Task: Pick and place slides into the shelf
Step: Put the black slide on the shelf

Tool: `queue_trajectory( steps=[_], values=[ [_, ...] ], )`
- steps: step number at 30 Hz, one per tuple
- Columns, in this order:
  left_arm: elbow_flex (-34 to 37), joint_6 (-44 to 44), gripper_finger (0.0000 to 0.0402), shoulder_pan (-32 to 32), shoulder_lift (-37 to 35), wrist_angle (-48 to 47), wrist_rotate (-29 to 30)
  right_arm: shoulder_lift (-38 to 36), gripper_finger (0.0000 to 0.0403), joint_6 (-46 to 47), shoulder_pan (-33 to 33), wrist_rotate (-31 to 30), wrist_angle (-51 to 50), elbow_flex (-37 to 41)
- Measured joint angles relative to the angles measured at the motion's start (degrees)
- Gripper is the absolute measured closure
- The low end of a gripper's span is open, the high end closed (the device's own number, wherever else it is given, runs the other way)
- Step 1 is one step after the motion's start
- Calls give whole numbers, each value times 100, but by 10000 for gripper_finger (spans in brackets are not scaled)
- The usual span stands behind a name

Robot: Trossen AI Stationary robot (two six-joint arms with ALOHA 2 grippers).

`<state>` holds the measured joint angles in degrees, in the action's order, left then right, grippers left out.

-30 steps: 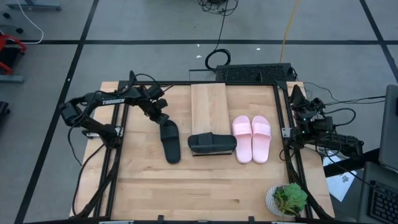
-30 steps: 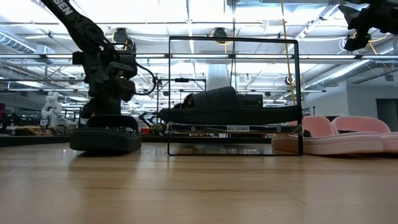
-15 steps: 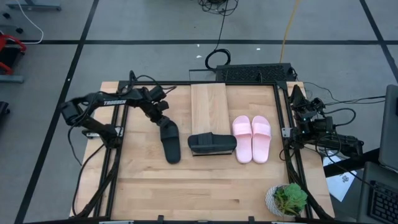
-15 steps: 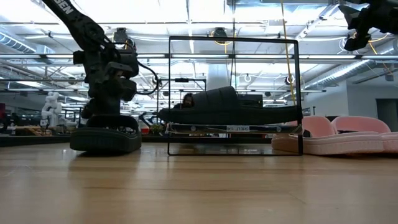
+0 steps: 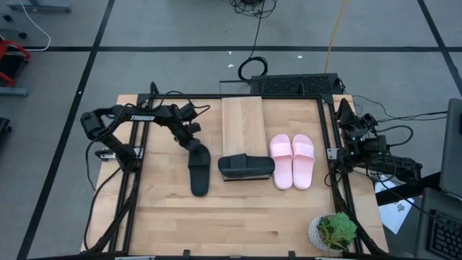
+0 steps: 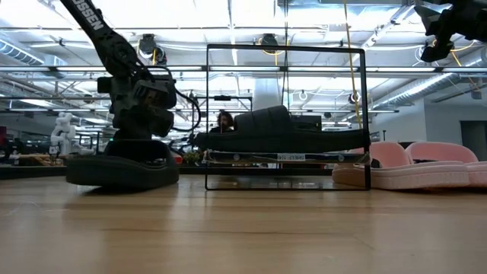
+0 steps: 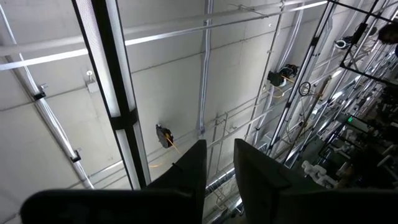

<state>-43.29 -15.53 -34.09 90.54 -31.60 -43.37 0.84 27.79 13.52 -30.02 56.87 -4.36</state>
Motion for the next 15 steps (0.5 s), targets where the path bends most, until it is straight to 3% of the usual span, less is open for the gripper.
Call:
queue_trajectory(
  steps=[15],
  values=[
    [4,300,288,9,-11,-296,-595,0,330,-15,0,0,-3,0]
  ],
)
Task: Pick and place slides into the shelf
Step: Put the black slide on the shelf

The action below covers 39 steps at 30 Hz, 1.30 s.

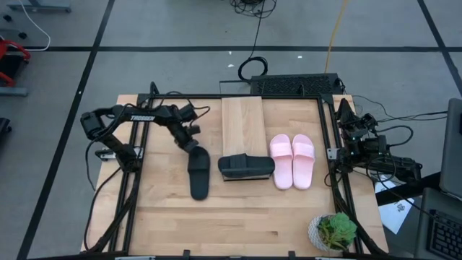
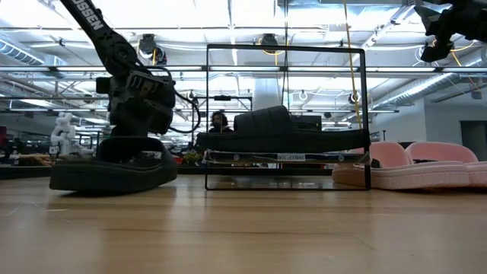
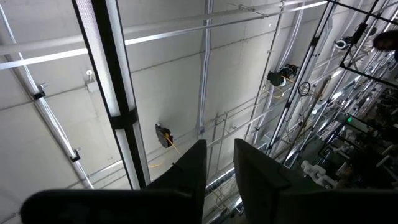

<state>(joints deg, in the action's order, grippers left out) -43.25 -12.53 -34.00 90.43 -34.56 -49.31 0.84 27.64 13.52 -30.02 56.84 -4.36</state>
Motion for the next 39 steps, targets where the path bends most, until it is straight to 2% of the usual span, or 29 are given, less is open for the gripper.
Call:
queue_trajectory(
  steps=[9,20,23,29,39],
  values=[
    [1,448,288,16,-2,-708,-167,0,330,-3,0,0,-2,0],
    [1,677,290,415,-4,-824,-184,0,330,-4,0,-17,-4,-2],
    [1,685,308,514,-4,-813,-184,-1,330,-7,0,-20,-4,-2],
    [1,662,392,647,-7,-687,-188,0,330,-6,0,-22,-4,-2],
    [-1,370,400,629,-87,-617,-191,0,330,11,0,-22,2,-2]
  ],
)
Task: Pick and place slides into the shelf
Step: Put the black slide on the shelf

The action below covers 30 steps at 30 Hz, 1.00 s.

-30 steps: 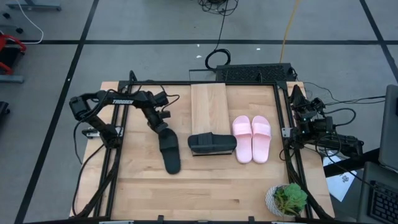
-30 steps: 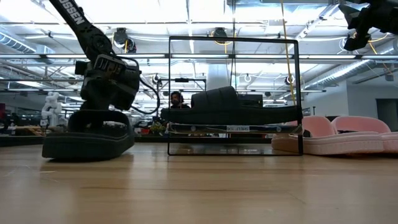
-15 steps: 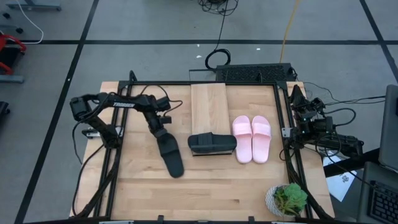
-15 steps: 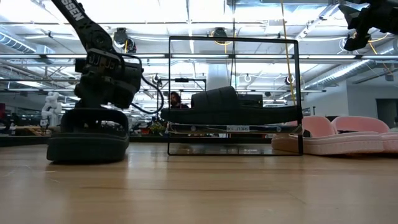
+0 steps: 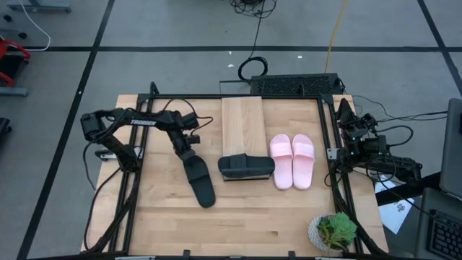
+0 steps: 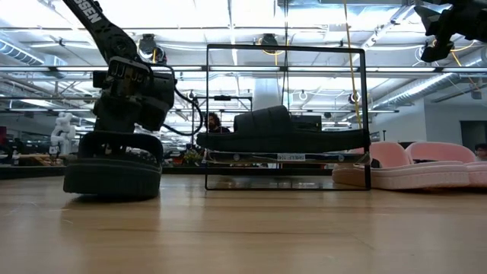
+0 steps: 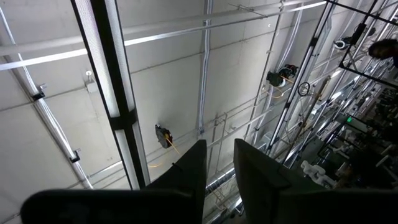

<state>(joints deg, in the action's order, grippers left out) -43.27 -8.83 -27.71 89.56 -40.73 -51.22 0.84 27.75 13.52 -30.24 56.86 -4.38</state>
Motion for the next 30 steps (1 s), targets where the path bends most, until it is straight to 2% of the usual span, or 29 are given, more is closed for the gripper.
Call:
queue_trajectory(
  steps=[7,15,22,30],
  values=[
    [-19,-208,401,-298,-518,-334,20,-2,330,2,0,0,3,0],
    [-25,-868,401,-956,-1810,-536,121,-2,330,4,0,0,4,0],
    [-33,-1196,401,-1355,-2977,-1345,764,-2,330,4,0,0,4,0],
    [-55,-1907,402,-1612,-3788,-1352,1293,-2,330,7,-1,0,0,0]
  ],
)
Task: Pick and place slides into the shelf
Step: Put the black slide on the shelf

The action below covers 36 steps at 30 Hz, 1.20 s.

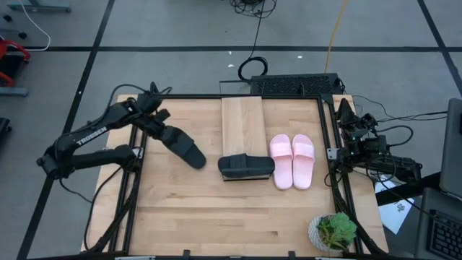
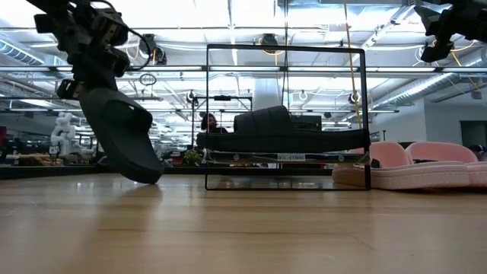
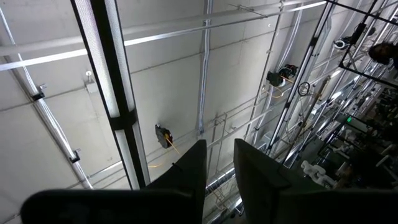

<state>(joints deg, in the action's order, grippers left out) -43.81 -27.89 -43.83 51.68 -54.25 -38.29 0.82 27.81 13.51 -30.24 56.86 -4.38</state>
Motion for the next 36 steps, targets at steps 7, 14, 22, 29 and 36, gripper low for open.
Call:
queue_trajectory(
  steps=[7,14,22,29,36],
  values=[
    [-783,-79,402,-310,-109,-222,438,0,330,0,1,3,0,0],
    [-2041,-479,402,-604,-107,-40,1251,0,330,0,1,20,-4,0],
    [-2308,-1696,401,-14,1,1900,1956,0,330,0,1,5,-17,0],
    [-2295,-2073,401,1436,905,3264,3233,0,330,-61,1,-260,-20,0],
    [-2292,-2197,401,2333,2107,4295,3994,0,330,-53,1,-445,-15,0]
  ],
)
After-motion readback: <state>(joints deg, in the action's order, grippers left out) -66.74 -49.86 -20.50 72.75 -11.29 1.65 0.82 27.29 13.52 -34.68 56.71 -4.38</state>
